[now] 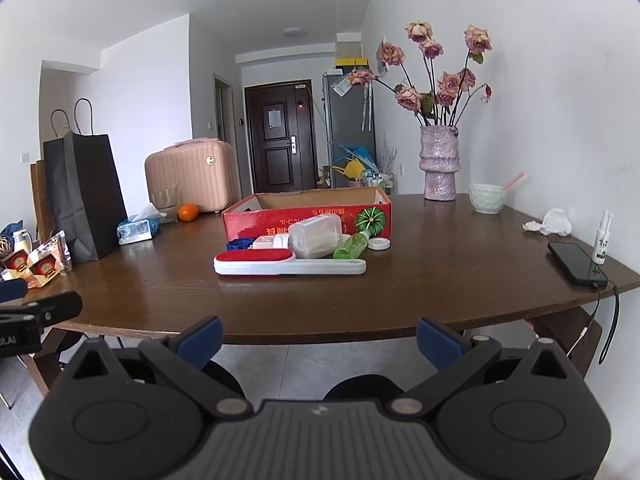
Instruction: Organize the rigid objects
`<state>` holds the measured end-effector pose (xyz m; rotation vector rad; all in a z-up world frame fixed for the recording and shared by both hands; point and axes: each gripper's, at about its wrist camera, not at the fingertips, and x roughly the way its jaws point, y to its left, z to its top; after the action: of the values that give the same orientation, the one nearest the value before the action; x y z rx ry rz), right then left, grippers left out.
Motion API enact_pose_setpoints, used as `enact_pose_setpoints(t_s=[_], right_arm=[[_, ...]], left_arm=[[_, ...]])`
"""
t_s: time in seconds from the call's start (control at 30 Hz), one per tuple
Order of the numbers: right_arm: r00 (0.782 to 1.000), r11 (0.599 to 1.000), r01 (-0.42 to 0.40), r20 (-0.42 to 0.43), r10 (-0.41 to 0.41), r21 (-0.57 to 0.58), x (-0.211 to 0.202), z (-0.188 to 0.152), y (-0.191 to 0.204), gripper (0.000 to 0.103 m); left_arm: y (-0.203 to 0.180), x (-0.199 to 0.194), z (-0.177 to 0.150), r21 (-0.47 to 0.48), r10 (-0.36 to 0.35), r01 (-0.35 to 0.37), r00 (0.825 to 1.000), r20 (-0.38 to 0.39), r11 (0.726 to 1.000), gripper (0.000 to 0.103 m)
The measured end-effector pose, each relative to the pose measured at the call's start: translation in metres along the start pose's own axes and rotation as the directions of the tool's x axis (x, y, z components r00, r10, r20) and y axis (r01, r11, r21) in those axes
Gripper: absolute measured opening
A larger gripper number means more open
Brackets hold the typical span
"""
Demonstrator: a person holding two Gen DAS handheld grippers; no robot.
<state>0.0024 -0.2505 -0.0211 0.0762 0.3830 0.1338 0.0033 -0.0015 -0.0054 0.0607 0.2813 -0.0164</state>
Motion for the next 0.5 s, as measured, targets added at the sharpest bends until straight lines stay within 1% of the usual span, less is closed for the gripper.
enact_pose_setpoints(t_s=[0.5], right_arm=[[1.000,1.000,0.003,0.005,-0.003,-0.011,-0.0017,-0.0007,0.0018,0.103]], left_arm=[[0.0005,0.0010,-0.0002,0.007,-0.011,0.012,1.000,-0.005,1.000,0.103]])
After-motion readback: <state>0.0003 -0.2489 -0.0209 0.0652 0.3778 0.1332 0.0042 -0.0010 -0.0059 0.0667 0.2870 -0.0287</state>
